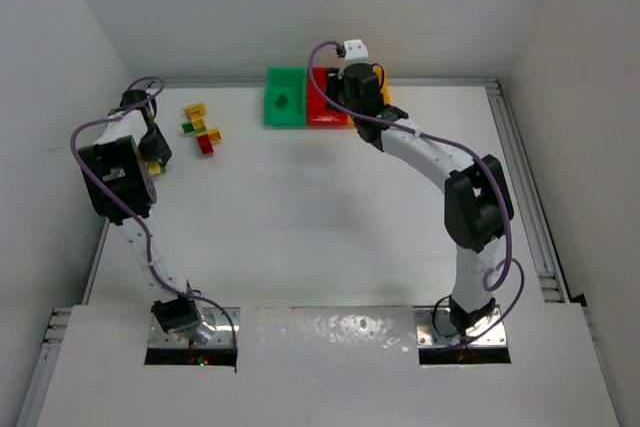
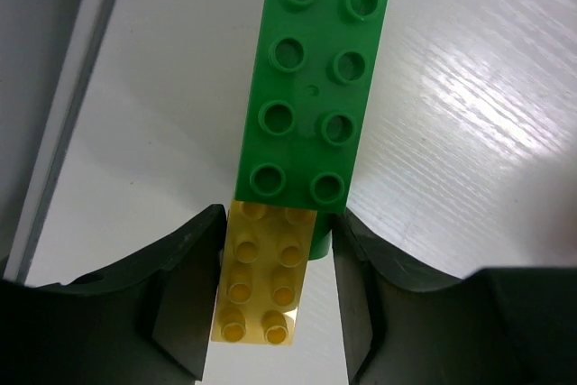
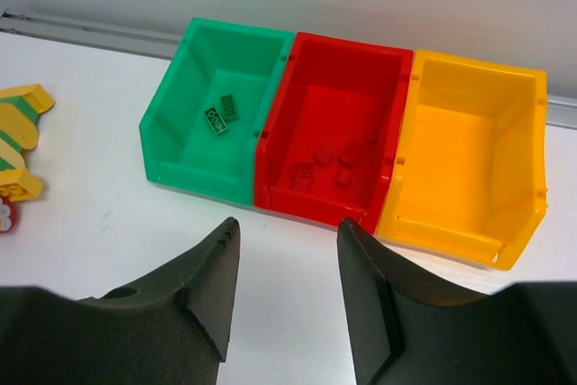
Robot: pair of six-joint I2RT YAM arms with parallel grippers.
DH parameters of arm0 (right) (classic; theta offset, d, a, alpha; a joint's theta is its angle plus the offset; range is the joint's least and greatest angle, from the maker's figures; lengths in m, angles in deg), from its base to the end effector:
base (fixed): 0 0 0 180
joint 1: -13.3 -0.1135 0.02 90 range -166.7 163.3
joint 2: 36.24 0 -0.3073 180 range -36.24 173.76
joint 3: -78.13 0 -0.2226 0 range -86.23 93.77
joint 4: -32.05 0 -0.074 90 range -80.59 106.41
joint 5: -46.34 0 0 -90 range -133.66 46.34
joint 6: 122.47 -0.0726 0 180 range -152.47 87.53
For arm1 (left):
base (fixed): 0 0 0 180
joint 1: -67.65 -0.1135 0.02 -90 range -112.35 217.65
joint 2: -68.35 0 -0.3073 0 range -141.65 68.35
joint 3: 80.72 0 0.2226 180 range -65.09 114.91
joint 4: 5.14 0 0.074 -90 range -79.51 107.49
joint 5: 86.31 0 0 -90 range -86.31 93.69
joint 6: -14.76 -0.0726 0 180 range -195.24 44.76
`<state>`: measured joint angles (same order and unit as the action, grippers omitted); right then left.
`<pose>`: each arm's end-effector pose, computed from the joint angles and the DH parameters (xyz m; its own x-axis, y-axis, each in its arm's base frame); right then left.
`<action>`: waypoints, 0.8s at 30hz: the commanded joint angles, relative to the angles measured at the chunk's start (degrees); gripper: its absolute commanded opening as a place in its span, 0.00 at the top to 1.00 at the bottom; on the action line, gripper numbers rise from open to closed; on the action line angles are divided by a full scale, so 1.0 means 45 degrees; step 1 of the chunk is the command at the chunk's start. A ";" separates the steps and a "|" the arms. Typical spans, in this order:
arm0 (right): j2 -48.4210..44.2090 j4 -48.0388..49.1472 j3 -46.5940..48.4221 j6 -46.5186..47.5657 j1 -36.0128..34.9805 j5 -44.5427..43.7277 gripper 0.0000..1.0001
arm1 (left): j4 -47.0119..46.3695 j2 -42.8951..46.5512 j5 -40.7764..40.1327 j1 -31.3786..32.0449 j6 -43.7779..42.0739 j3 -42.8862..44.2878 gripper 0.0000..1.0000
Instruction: Sort the legos into containers by color
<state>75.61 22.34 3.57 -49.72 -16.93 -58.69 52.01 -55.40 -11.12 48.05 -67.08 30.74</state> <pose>0.4363 0.2325 0.3339 -0.3095 0.1511 -0.9388 -0.1877 0.9582 0.2161 0.4260 0.1714 0.1866 -0.8151 -0.4359 -0.3816 -0.5299 0.8272 0.1871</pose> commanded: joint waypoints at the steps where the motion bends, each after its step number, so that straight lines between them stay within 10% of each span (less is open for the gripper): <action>1: -0.0891 0.0556 -0.0053 0.0319 -0.0018 -0.0098 0.53 | 0.0090 0.0779 0.1158 -0.0001 -0.0582 0.0520 0.87; 24: -0.2512 -0.0675 -0.0833 0.1529 -0.0018 0.7886 0.49 | 0.3546 0.3436 1.0593 0.3571 -0.9215 0.3215 0.97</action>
<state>67.02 19.11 1.38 -44.89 -16.93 -32.31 63.97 -41.80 27.72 60.97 -102.20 43.57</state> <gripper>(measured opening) 0.505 0.383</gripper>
